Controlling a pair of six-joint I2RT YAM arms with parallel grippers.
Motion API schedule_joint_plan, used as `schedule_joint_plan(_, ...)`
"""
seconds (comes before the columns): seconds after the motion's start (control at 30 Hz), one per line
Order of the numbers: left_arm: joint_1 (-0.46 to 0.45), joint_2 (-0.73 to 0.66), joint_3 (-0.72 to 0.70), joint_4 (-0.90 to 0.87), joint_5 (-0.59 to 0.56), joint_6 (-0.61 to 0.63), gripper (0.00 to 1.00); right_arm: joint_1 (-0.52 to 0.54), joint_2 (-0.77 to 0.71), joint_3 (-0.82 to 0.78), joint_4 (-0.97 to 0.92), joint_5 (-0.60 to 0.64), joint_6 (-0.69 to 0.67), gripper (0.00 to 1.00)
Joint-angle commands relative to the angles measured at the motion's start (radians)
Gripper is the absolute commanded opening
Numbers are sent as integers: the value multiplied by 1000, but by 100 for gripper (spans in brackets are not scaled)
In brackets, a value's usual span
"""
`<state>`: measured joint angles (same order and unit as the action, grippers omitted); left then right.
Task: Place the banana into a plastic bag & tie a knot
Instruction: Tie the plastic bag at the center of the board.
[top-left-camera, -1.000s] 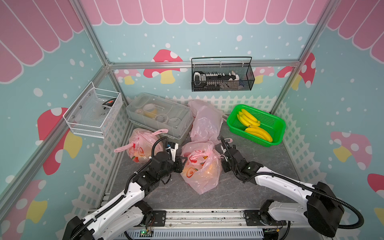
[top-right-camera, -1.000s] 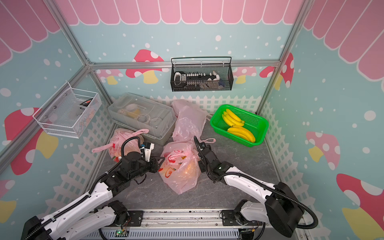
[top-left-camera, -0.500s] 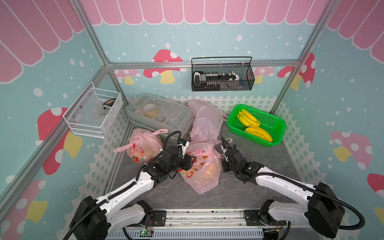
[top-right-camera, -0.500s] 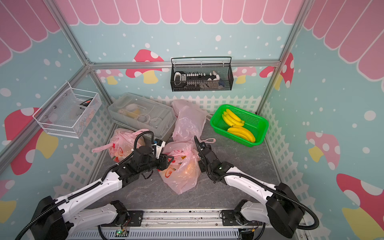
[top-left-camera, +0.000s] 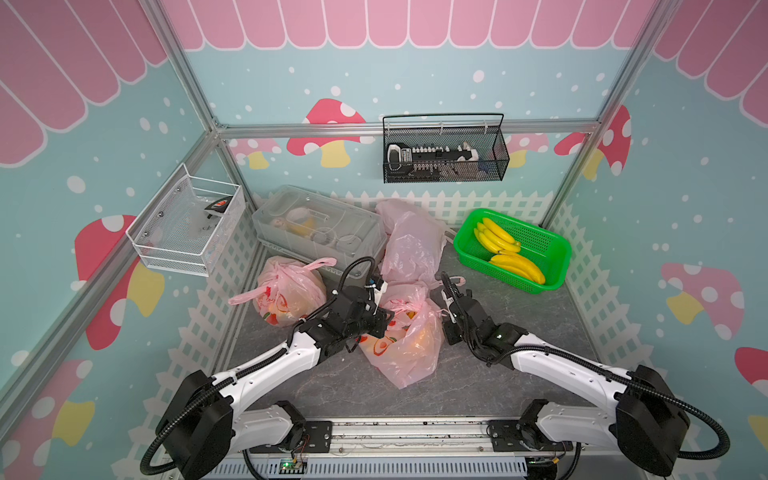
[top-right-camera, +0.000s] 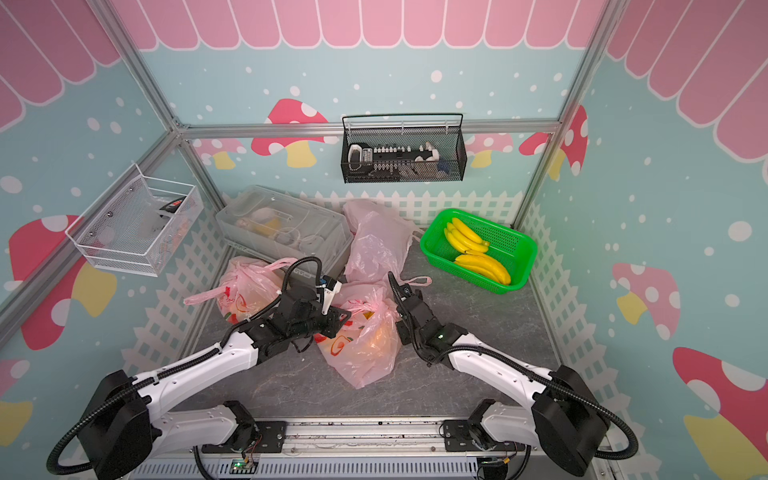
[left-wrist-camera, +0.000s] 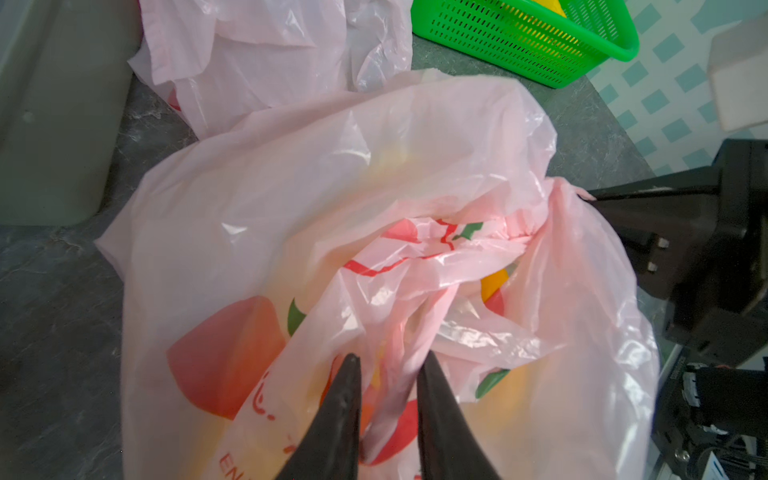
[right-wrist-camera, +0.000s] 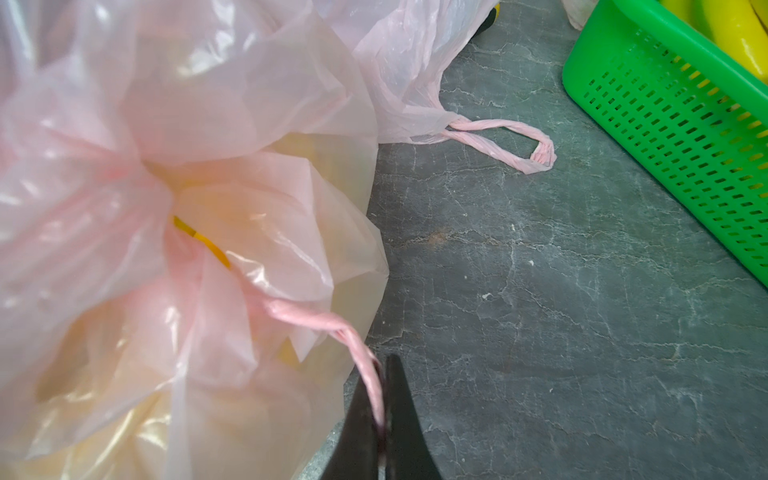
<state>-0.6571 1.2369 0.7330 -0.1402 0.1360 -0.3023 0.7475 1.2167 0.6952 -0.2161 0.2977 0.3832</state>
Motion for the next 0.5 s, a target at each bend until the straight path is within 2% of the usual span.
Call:
schedule_joint_plan(0.0,-4,32,38,13,13,15,21,7,-8,-5,16,-3,3,0)
schedule_joint_plan(0.07,-8,48,48,14,20,17,22,7,-10,-6,15,-2,3,0)
schedule_joint_plan(0.13,-10,57,55,13,15,16,19,7,-11,-5,15,1,3,0)
schedule_joint_plan(0.27,-11,52,50,17,-34,-7,0,7,-17,-7,11,6,4,0)
schedule_joint_plan(0.47,17,-58,-66,101,-124,-134,0,7,-48,-8,-28,70,3,0)
